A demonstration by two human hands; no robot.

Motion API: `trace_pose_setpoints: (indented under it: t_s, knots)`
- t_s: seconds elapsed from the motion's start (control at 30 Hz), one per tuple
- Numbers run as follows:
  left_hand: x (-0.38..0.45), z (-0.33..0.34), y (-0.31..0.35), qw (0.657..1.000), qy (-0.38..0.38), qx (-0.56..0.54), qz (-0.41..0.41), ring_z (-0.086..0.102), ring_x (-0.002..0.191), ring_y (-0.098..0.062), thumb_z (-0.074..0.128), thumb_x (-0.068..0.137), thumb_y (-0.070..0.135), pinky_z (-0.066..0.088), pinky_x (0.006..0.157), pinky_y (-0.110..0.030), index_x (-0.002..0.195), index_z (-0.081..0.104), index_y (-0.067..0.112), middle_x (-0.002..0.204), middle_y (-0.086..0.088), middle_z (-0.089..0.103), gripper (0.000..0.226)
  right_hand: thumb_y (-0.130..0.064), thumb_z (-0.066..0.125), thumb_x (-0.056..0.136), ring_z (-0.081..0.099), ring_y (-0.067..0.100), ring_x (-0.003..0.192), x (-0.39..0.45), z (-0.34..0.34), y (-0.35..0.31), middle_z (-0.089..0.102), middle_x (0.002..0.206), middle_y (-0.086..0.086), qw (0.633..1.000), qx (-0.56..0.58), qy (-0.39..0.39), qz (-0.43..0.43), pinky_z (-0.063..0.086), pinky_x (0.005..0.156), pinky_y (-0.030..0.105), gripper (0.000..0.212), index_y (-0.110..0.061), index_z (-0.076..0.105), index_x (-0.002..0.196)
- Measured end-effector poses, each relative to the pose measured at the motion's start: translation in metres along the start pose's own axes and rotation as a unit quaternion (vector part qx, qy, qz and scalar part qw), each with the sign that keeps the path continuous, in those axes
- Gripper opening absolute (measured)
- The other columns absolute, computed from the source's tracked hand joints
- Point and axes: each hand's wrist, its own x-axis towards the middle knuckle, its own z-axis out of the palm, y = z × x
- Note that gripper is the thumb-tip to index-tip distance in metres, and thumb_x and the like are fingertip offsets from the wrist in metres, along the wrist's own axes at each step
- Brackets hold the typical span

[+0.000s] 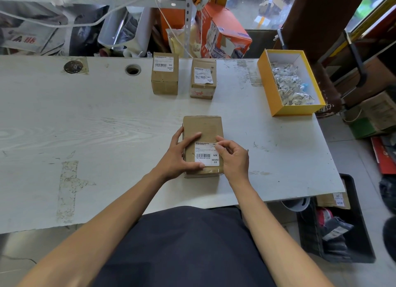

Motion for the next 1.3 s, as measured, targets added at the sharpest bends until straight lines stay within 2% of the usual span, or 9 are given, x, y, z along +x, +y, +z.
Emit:
trace_pose_setpoints:
  t_s: [0.2,0.53,0.87,1.17,1.3]
  knots:
    - [-0.0003,-0.0003,0.0008,1.000,-0.003,-0.013,-0.002,0.035,0.131,0.004,0.087,0.057,0.054,0.044,0.111,-0.038,0.139,0.044,0.055,0.159,0.019,0.004,0.093,-0.010,0.067,0.090,0.068,0.009,0.099,0.0002,0.0010,-0.0005,0.071,0.115,-0.006,1.000,0.016,-0.003,-0.002,0.057,0.070,0.023,0.016,-0.022,0.070,0.079]
    - [0.0008,0.0012,-0.0014,1.000,0.000,-0.017,-0.006,0.032,0.142,-0.013,0.087,0.056,0.055,0.043,0.111,-0.043,0.138,0.043,0.058,0.160,0.018,0.004,0.093,-0.011,0.066,0.091,0.068,0.007,0.097,-0.0009,0.0003,-0.0019,0.070,0.115,-0.007,1.000,0.010,-0.005,-0.005,0.056,0.066,0.020,0.015,-0.021,0.070,0.081]
    - [0.0011,0.0010,-0.0020,1.000,0.001,-0.016,-0.012,0.030,0.145,-0.016,0.087,0.056,0.055,0.044,0.111,-0.044,0.137,0.043,0.060,0.159,0.018,0.004,0.093,-0.011,0.066,0.091,0.067,0.003,0.095,-0.0007,0.0013,-0.0019,0.070,0.115,-0.007,1.000,-0.001,0.001,-0.003,0.058,0.068,0.023,0.013,-0.020,0.071,0.082]
    - [0.0007,0.0008,-0.0008,1.000,0.000,-0.022,-0.011,0.034,0.138,-0.008,0.087,0.057,0.053,0.045,0.110,-0.040,0.138,0.044,0.058,0.159,0.019,0.005,0.092,-0.012,0.066,0.090,0.068,0.005,0.095,0.0002,0.0014,-0.0010,0.071,0.115,-0.009,1.000,-0.004,0.003,-0.003,0.060,0.071,0.028,0.016,-0.023,0.070,0.079]
    - [0.0010,0.0006,-0.0010,1.000,-0.001,-0.019,-0.009,0.033,0.141,-0.011,0.086,0.057,0.055,0.045,0.110,-0.041,0.138,0.044,0.058,0.159,0.018,0.004,0.092,-0.012,0.066,0.091,0.068,0.006,0.095,-0.0003,0.0015,-0.0022,0.070,0.115,-0.009,1.000,-0.010,0.003,-0.004,0.059,0.069,0.027,0.016,-0.023,0.070,0.079]
